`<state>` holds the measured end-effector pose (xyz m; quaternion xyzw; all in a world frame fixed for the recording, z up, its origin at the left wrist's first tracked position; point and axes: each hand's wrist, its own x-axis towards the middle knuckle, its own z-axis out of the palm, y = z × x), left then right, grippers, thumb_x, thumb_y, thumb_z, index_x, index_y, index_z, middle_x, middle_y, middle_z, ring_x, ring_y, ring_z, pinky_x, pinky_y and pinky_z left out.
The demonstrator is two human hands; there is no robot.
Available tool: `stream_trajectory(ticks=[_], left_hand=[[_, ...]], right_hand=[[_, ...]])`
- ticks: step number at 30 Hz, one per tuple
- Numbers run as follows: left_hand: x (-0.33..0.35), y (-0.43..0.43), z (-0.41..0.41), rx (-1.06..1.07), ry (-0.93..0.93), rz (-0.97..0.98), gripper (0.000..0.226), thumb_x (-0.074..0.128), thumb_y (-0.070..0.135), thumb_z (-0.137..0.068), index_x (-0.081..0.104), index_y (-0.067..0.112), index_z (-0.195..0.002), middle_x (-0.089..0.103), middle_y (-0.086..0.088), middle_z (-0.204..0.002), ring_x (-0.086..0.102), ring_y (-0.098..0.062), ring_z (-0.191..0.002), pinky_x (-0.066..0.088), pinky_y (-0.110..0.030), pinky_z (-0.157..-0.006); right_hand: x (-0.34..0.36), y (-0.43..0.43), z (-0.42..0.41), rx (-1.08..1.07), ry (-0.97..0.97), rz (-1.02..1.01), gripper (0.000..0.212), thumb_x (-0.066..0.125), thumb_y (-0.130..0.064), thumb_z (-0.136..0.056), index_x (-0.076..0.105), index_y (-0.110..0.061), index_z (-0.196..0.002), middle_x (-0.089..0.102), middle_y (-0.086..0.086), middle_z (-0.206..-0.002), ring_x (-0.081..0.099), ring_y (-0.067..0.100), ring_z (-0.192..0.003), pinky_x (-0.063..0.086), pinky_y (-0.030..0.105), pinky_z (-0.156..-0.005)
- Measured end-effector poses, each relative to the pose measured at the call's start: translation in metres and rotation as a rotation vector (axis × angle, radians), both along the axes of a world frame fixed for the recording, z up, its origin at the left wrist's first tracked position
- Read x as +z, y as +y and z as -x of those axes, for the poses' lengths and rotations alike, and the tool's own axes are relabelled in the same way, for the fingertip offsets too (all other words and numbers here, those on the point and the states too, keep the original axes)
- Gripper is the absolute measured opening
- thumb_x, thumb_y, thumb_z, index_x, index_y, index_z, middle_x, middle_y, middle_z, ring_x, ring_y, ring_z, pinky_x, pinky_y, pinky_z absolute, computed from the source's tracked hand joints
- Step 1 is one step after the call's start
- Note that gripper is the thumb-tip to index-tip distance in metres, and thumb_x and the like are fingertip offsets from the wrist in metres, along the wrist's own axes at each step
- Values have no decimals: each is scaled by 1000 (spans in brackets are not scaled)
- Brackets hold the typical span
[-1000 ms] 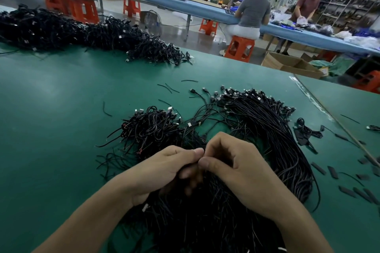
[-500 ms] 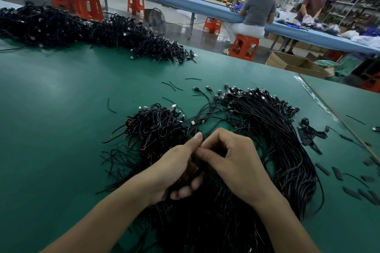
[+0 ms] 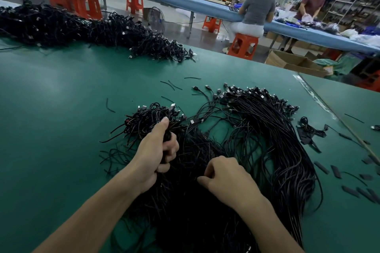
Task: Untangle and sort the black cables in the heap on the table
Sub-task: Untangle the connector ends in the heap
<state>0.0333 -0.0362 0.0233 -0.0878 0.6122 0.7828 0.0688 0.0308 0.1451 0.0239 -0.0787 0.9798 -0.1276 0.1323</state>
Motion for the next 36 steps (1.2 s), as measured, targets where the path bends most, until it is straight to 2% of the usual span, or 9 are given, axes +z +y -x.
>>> stream_trajectory(ticks=[5, 9, 13, 18, 21, 26, 29, 31, 36], left_hand=[[0, -2, 2, -48, -63, -15, 71, 21, 63, -100, 36, 18, -47, 38, -2, -49, 34, -9, -41, 17, -17, -32], [1, 0, 1, -17, -54, 44, 69, 27, 52, -104, 41, 19, -45, 32, -1, -44, 25, -11, -34, 16, -16, -34], [3, 2, -1, 33, -17, 84, 64, 30, 41, -107, 45, 23, -46, 27, 0, -48, 19, -12, -35, 11, -17, -37], [9, 7, -5, -30, 16, 148, 60, 31, 40, -106, 45, 22, -51, 27, 4, -46, 18, -11, -35, 15, -16, -36], [11, 10, -9, -114, 35, 199, 57, 31, 40, -106, 46, 21, -54, 26, 6, -42, 20, -10, -33, 16, -16, -35], [17, 25, -20, -194, 166, 73, 26, 44, 30, -100, 50, 17, -78, 44, 11, -50, 39, -1, -38, 31, -11, -37], [17, 29, -22, -154, 285, -75, 31, 58, 33, -91, 52, 3, -94, 57, 1, -70, 53, -5, -58, 43, -14, -50], [19, 29, -22, -90, 331, -92, 30, 50, 31, -98, 59, 3, -103, 61, -10, -81, 59, -13, -68, 48, -20, -54], [22, 25, -19, 25, 382, -8, 43, 34, 29, -107, 72, 20, -91, 44, -9, -50, 29, -16, -35, 23, -20, -39]], right_hand=[[3, -4, 0, -14, 30, 17, 13, 61, -32, -90, 68, -22, -91, 65, -6, -88, 63, 15, -77, 52, 30, -65], [7, -3, -1, -20, 71, 67, 12, 58, -34, -91, 67, -26, -90, 60, -13, -88, 59, 8, -75, 47, 26, -60], [11, 3, -1, -2, 127, 131, 11, 61, -34, -93, 70, -27, -92, 65, -12, -91, 64, 8, -80, 58, 34, -75], [22, 17, 1, -14, 176, 200, 13, 68, -40, -89, 72, -29, -83, 66, -14, -81, 64, 3, -76, 57, 29, -75], [36, 15, 0, -44, 344, 481, 10, 73, -35, -86, 72, -30, -77, 69, -15, -73, 64, -2, -71, 50, 14, -66], [43, -17, -16, -45, 405, 1004, 12, 72, -16, -87, 75, -26, -82, 72, -8, -76, 67, 8, -69, 53, 19, -64], [41, -27, -25, 26, 370, 987, 20, 74, -13, -86, 77, -32, -88, 65, -9, -82, 63, 8, -76, 47, 12, -64], [43, -27, -28, 58, 350, 935, 23, 76, -10, -84, 79, -32, -89, 61, -10, -81, 62, 6, -78, 46, 11, -65], [54, -26, -33, 141, 462, 794, 22, 79, -12, -82, 79, -30, -94, 62, -13, -82, 62, 5, -84, 45, 8, -69]])
